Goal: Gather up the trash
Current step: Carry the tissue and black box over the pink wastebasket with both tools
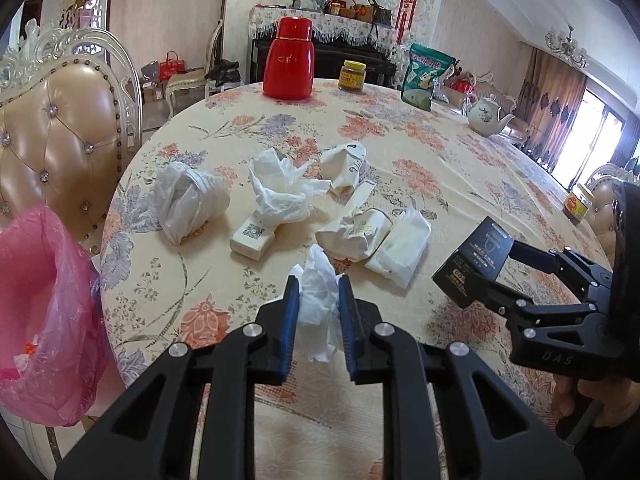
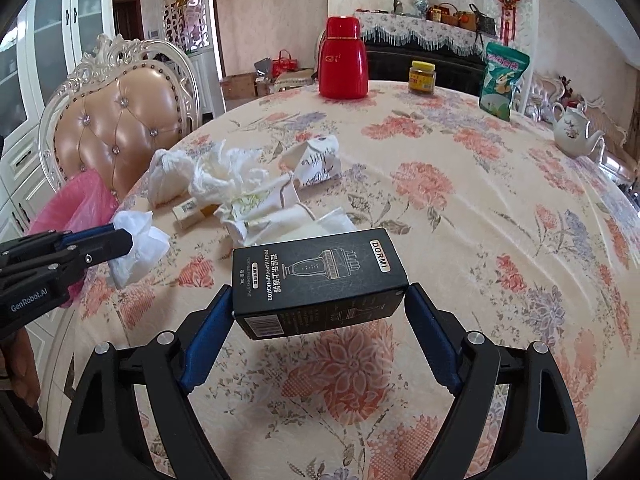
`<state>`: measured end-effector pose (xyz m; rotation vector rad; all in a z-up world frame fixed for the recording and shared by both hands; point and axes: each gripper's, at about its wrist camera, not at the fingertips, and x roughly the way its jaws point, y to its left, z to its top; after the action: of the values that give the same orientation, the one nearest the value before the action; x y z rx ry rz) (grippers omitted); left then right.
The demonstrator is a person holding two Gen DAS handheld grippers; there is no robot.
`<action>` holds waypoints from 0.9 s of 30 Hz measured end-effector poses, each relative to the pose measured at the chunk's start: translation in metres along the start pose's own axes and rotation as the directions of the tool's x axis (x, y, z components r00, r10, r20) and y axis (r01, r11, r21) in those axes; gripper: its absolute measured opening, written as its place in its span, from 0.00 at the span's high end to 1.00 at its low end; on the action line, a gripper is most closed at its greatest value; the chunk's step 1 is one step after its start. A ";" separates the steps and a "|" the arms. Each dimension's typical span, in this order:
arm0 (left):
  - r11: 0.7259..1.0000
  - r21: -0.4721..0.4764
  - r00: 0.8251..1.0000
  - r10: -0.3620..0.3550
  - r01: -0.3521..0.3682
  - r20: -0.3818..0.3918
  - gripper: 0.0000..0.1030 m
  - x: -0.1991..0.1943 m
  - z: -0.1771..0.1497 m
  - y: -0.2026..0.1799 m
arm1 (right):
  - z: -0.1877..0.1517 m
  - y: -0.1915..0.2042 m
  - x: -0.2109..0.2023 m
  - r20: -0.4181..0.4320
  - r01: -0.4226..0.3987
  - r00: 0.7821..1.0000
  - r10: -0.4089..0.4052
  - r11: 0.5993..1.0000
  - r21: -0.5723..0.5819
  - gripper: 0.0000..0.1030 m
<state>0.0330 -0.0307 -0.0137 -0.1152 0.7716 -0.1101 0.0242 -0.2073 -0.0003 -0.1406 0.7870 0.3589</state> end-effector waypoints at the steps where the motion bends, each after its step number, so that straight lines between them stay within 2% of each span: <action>1: 1.000 0.000 1.000 0.001 -0.001 0.000 0.81 0.000 0.000 0.001 | 0.001 0.000 -0.001 0.002 0.002 1.000 -0.002 1.000 0.004 0.22; 8: 1.000 -0.011 1.000 -0.006 0.006 0.010 0.82 -0.004 0.001 0.008 | 0.007 0.003 -0.008 0.021 0.008 1.000 -0.008 1.000 0.007 0.22; 13: 1.000 -0.002 0.998 -0.022 0.022 -0.052 0.81 0.014 -0.011 0.003 | 0.004 0.004 -0.008 0.016 0.008 1.000 -0.008 1.000 0.010 0.22; 17: 1.000 0.003 0.996 -0.014 0.014 -0.086 0.68 0.024 -0.017 0.001 | 0.003 0.002 -0.010 0.017 0.014 1.000 -0.014 1.000 0.013 0.22; 18: 1.000 0.007 0.996 -0.010 0.011 -0.094 0.62 0.026 -0.018 0.000 | 0.004 0.001 -0.011 0.019 0.016 1.000 -0.017 1.000 0.016 0.22; 19: 1.000 0.014 0.994 0.001 0.000 -0.105 0.50 0.028 -0.020 -0.002 | 0.004 0.000 -0.012 0.022 0.018 1.000 -0.019 1.000 0.021 0.22; 24: 0.999 0.021 0.990 0.030 -0.027 -0.140 0.46 0.037 -0.026 -0.004 | 0.003 -0.002 -0.014 0.027 0.019 0.999 -0.020 0.999 0.029 0.22; 27: 0.999 0.026 0.986 0.044 -0.040 -0.161 0.50 0.041 -0.027 -0.003 | 0.003 -0.003 -0.015 0.026 0.019 0.999 -0.020 0.999 0.034 0.22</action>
<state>0.0430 -0.0408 -0.0613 -0.0688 0.9344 -0.0889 0.0172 -0.2135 0.0124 -0.1115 0.7646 0.3280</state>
